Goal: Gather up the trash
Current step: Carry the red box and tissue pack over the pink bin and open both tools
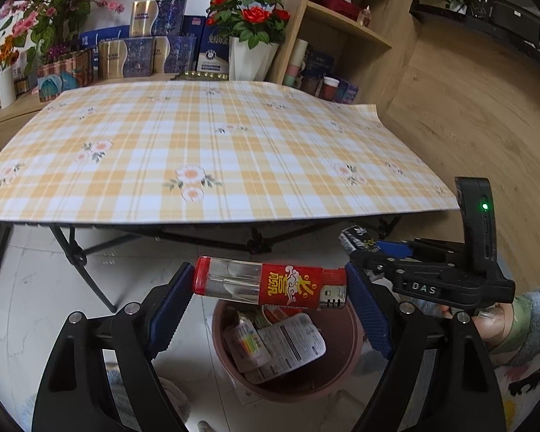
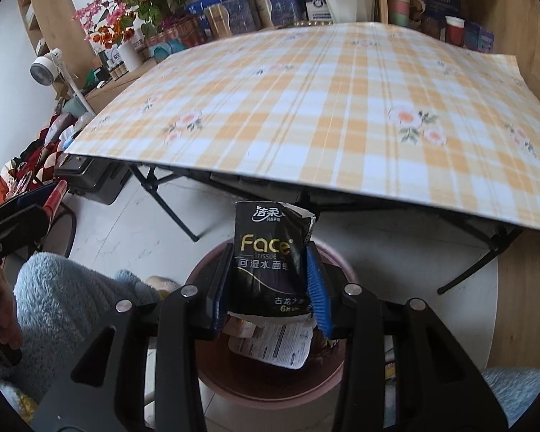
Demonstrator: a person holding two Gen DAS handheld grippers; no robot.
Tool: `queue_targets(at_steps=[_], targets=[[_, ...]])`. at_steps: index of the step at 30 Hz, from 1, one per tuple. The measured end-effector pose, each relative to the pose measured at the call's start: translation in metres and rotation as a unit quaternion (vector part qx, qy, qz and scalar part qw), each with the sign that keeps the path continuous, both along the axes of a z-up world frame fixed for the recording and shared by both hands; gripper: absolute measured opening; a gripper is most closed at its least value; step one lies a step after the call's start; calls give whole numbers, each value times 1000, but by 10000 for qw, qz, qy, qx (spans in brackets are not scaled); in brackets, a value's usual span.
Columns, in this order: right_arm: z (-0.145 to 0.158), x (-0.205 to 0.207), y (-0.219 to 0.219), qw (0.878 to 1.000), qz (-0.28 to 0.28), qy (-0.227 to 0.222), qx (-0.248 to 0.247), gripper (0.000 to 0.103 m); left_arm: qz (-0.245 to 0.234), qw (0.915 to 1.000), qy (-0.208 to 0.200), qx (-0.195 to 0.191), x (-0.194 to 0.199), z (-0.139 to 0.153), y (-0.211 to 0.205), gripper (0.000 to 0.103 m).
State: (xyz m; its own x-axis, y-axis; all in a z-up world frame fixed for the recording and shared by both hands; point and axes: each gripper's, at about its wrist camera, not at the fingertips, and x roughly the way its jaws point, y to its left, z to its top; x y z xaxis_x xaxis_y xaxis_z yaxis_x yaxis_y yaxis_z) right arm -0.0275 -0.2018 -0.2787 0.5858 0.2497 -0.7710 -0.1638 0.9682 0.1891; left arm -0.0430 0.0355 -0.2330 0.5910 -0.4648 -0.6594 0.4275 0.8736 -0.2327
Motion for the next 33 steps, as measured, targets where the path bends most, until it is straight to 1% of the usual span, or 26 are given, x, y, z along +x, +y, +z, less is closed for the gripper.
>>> queue_targets(at_steps=[2, 3, 6, 7, 8, 10, 13, 14, 15, 17, 18, 20, 24, 26, 29, 33], targets=[[-3, -1, 1, 10000, 7, 35, -24, 46, -18, 10000, 31, 15, -3, -5, -2, 82], [-3, -2, 1, 10000, -3, 39, -22, 46, -25, 10000, 60, 13, -3, -7, -3, 82], [-2, -2, 1, 10000, -58, 68, -20, 55, -26, 9999, 122, -9, -2, -13, -4, 82], [0, -3, 1, 10000, -70, 51, 4, 61, -26, 9999, 137, -21, -2, -15, -4, 82], [2, -4, 0, 10000, -93, 18, 19, 67, -26, 9999, 149, -28, -1, -16, -4, 82], [8, -7, -3, 9998, -149, -94, 41, 72, -29, 9999, 164, -36, -1, -18, -6, 82], [15, -12, -10, 9993, -302, -230, -18, 84, -75, 9998, 172, -42, 0, -22, -11, 82], [17, -16, -14, 9986, -416, -306, -60, 86, -107, 9998, 150, -15, 1, -23, -14, 82], [19, -18, -17, 9978, -531, -374, -124, 90, -154, 9998, 118, 14, 1, -25, -18, 82], [20, -23, -24, 9953, -759, -515, -301, 94, -243, 9997, 65, 68, 0, -29, -27, 82], [20, -27, -28, 9925, -953, -602, -480, 95, -277, 9996, 37, 88, 0, -31, -29, 82], [13, -31, -36, 9871, -1288, -586, -744, 95, -375, 9992, 8, 145, 0, -38, -37, 82], [-3, -31, -54, 9788, -1769, -296, -990, 95, -609, 9972, 350, 239, 4, -59, -48, 82], [-9, -30, -61, 9752, -1943, -218, -1039, 95, -695, 9957, 504, 354, 7, -69, -53, 82], [-11, -29, -70, 9714, -2166, -135, -959, 95, -745, 9944, 649, 384, 9, -76, -57, 82], [-15, -30, -68, 9715, -2176, -74, -938, 95, -739, 9940, 754, 299, 13, -80, -60, 82]])
